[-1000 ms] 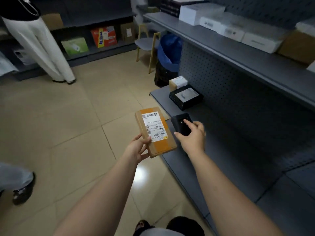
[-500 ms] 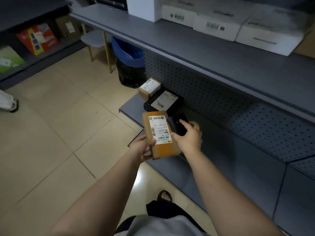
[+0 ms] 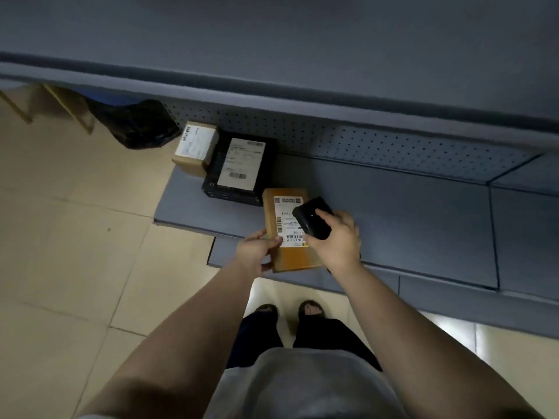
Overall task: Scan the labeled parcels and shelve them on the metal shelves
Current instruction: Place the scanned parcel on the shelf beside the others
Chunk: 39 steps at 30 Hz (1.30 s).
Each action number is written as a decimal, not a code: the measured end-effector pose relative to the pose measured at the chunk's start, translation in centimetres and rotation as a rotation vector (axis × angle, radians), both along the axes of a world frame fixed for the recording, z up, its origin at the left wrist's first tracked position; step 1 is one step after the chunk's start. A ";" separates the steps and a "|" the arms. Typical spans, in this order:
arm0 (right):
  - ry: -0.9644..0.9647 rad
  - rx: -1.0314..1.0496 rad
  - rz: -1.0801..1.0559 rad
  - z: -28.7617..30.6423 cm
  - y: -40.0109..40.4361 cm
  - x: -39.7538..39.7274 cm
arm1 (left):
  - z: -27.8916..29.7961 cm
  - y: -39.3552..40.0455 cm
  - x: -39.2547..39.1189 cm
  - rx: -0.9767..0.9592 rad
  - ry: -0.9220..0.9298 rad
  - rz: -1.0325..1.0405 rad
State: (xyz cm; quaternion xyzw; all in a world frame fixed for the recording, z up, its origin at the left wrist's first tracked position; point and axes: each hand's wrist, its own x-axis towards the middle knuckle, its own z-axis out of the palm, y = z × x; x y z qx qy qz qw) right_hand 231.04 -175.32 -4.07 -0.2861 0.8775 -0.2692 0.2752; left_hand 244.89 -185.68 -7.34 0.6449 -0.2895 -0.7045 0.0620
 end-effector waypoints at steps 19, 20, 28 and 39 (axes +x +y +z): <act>-0.029 0.002 -0.439 -4.0 -1.6 7.2 | -5.1 -2.3 4.9 -1.169 -0.039 -1.030; -0.021 0.000 -0.458 -4.1 -1.8 7.3 | -5.4 -2.0 4.9 -1.301 -0.077 -1.170; 0.021 0.014 -0.497 -4.0 -3.7 6.1 | -6.3 -3.0 1.2 -1.466 -0.354 -1.771; 0.088 -0.121 -0.554 -3.3 -5.9 2.7 | -5.8 -8.7 -4.4 -1.605 -0.653 -1.823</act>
